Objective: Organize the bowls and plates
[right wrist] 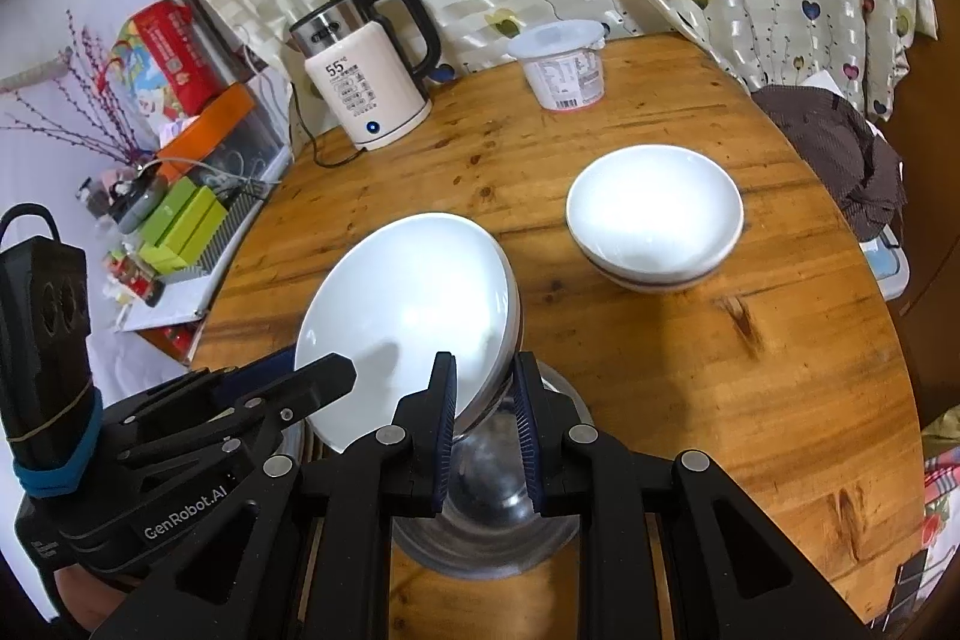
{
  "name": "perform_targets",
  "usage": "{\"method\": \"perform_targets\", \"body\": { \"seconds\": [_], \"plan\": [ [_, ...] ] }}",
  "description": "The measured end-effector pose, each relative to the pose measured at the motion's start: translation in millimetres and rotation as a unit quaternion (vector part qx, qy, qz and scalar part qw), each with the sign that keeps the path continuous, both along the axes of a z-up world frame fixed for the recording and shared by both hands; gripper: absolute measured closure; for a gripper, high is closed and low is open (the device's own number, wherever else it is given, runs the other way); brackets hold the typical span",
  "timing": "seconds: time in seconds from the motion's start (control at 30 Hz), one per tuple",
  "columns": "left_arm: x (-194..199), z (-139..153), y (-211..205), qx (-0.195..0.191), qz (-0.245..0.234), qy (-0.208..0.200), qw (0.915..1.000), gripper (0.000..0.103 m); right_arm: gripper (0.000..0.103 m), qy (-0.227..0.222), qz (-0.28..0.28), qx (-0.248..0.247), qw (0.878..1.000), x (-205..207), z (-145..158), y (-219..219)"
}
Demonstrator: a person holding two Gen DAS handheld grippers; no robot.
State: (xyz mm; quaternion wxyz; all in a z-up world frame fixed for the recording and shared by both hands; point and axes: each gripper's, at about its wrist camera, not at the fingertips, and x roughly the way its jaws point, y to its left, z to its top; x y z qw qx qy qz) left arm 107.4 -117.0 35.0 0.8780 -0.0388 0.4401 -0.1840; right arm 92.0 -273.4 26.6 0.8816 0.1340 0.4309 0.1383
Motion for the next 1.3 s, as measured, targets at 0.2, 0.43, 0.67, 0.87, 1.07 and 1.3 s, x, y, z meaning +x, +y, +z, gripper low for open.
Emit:
{"method": "perform_targets", "body": {
  "seconds": [0.2, 0.43, 0.67, 0.87, 1.07, 1.3],
  "plan": [
    [-10.9, -6.2, -4.6, 0.004, -0.006, 0.008, 0.9999, 0.071, 0.084, 0.008, -0.002, 0.003, 1.0, -11.4, -5.4, -4.1],
    [-18.3, -17.3, -8.4, 0.007, -0.01, 0.024, 0.9996, 0.071, 0.084, 0.023, -0.005, 0.004, 1.0, -21.2, -17.4, -7.1],
    [-20.8, -27.7, -13.9, 0.013, -0.014, 0.034, 0.9992, 0.071, 0.084, 0.036, -0.006, -0.002, 0.999, -24.7, -29.6, -8.8],
    [-21.1, -34.0, -15.2, 0.016, -0.017, 0.041, 0.9989, 0.071, 0.084, 0.043, -0.006, -0.013, 0.999, -25.0, -36.2, -7.5],
    [-21.5, -40.5, -17.9, 0.019, -0.021, 0.049, 0.9984, 0.071, 0.084, 0.05, -0.007, -0.023, 0.998, -25.0, -42.1, -6.7],
    [-22.3, -44.4, -20.0, 0.022, -0.022, 0.052, 0.9982, 0.071, 0.083, 0.051, -0.005, -0.033, 0.998, -24.9, -44.7, -5.9]
  ]
}}
